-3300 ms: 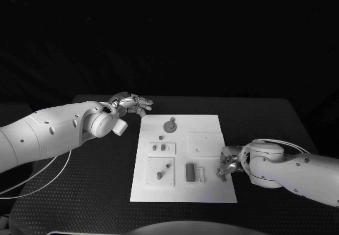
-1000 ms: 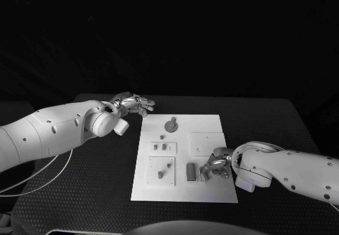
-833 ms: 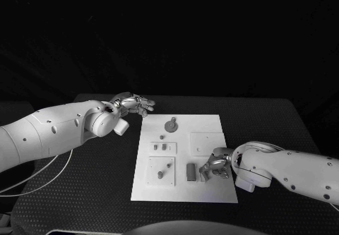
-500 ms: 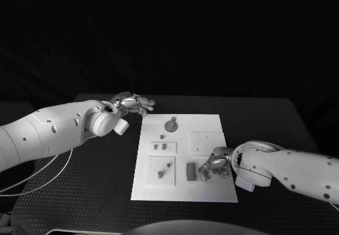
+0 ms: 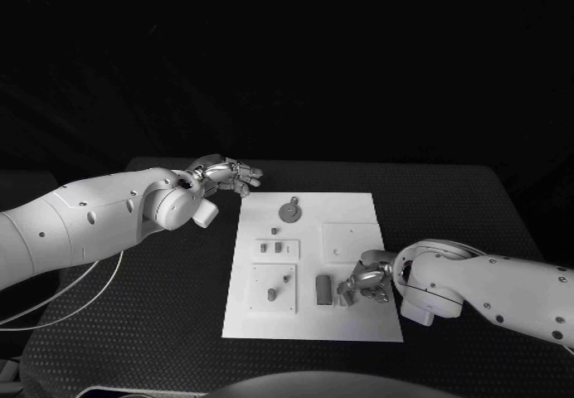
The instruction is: Assemble the parts on the task board
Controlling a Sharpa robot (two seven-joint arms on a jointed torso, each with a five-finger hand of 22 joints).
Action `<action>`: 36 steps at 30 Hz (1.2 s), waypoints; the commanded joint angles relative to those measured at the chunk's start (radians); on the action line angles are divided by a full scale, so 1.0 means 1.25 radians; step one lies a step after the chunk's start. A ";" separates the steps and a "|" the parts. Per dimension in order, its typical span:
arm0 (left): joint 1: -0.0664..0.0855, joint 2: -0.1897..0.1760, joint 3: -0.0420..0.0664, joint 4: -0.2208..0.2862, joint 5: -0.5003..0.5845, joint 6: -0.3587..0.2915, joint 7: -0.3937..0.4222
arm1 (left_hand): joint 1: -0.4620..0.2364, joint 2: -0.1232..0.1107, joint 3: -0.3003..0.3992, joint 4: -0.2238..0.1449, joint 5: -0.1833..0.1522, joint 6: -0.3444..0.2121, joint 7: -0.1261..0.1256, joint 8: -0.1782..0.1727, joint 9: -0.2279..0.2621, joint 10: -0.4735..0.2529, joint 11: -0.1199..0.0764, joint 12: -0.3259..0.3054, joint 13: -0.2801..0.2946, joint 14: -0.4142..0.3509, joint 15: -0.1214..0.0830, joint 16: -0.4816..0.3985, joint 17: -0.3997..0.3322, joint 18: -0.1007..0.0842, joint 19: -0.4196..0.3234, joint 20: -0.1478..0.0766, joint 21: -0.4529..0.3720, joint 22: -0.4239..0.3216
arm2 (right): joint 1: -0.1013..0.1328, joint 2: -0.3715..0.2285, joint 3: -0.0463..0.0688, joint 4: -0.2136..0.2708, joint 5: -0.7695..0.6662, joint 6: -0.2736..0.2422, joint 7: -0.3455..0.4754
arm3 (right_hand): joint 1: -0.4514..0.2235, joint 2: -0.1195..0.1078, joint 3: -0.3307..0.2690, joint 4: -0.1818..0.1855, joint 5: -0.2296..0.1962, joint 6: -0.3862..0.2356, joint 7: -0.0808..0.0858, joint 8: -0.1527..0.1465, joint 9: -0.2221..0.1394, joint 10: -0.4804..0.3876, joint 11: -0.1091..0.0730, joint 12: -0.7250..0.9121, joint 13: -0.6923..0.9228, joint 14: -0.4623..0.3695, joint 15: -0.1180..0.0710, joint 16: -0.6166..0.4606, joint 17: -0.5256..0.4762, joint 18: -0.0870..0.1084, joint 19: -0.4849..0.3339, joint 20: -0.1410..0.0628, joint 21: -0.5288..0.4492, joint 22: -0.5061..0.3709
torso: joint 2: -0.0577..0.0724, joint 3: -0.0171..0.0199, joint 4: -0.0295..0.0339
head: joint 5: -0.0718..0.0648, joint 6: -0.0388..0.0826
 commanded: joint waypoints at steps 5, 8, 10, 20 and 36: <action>0.001 0.001 0.000 0.001 -0.003 0.011 0.004 | -0.003 0.003 0.000 0.004 0.000 -0.007 0.001 0.005 -0.001 0.001 0.007 0.002 -0.001 0.003 0.003 -0.004 0.001 0.010 0.006 -0.001 -0.006 0.002 | -0.001 -0.005 0.000 0.008 -0.011 0.018 0.012 | 0.003 -0.005 -0.003 -0.001 -0.003 0.004 -0.001 0.003 0.001 0.000 -0.003 0.003 0.001 0.000 -0.007 -0.003 0.001 0.023 -0.001 -0.003 0.004 -0.001 | 0.000 0.0003 -0.0009 | 0.001 -0.001; 0.001 0.001 0.000 0.001 -0.003 0.011 0.004 | -0.003 0.003 0.000 0.004 0.000 -0.007 0.001 0.005 -0.001 0.001 0.007 0.002 -0.001 0.003 0.003 -0.004 0.001 0.010 0.006 -0.001 -0.006 0.002 | -0.001 -0.005 0.000 0.007 -0.011 0.019 0.012 | 0.003 -0.005 -0.003 -0.001 -0.003 0.004 -0.001 0.003 0.001 0.000 -0.003 0.003 0.001 0.000 -0.007 -0.003 0.001 0.023 -0.001 -0.003 0.004 -0.001 | 0.000 0.0004 -0.0006 | 0.001 -0.001; 0.001 0.001 0.000 0.001 -0.003 0.011 0.004 | -0.003 0.003 0.000 0.004 0.000 -0.007 0.001 0.005 -0.001 0.001 0.007 0.002 -0.001 0.003 0.003 -0.004 0.001 0.010 0.006 -0.001 -0.006 0.002 | -0.001 -0.006 0.000 0.005 -0.013 0.018 0.011 | 0.004 -0.003 -0.003 0.000 -0.002 0.005 -0.001 0.003 0.001 0.000 -0.004 0.003 0.001 0.000 -0.008 -0.003 0.001 0.023 -0.001 -0.003 0.004 -0.001 | 0.000 0.0004 -0.0004 | 0.001 -0.001; 0.001 0.002 0.000 0.001 -0.003 0.011 0.003 | -0.003 0.003 0.000 0.004 0.000 -0.007 0.001 0.005 -0.001 0.001 0.007 0.002 -0.001 0.003 0.003 -0.004 0.002 0.010 0.006 -0.001 -0.006 0.002 | -0.001 -0.006 0.000 0.007 -0.015 0.030 0.022 | 0.021 0.044 0.008 -0.010 -0.002 0.016 -0.006 0.011 0.002 0.005 -0.008 0.004 0.001 0.003 -0.011 -0.003 0.001 0.023 0.000 -0.005 0.007 -0.002 | 0.000 -0.0004 -0.0001 | 0.000 0.000; 0.001 0.000 0.000 0.001 -0.003 0.008 0.002 | -0.004 0.002 0.000 0.005 0.000 -0.007 0.001 0.005 -0.001 0.000 0.007 0.002 -0.001 0.003 0.003 -0.004 0.002 0.010 0.006 -0.001 -0.007 0.003 | -0.001 -0.019 0.000 0.018 -0.010 0.042 0.028 | -0.006 0.010 -0.008 -0.002 -0.001 0.019 -0.007 0.013 -0.002 0.005 -0.009 0.000 0.000 0.003 -0.012 -0.005 0.000 0.023 -0.002 -0.001 0.008 -0.003 | 0.000 -0.0006 0.0000 | 0.003 -0.004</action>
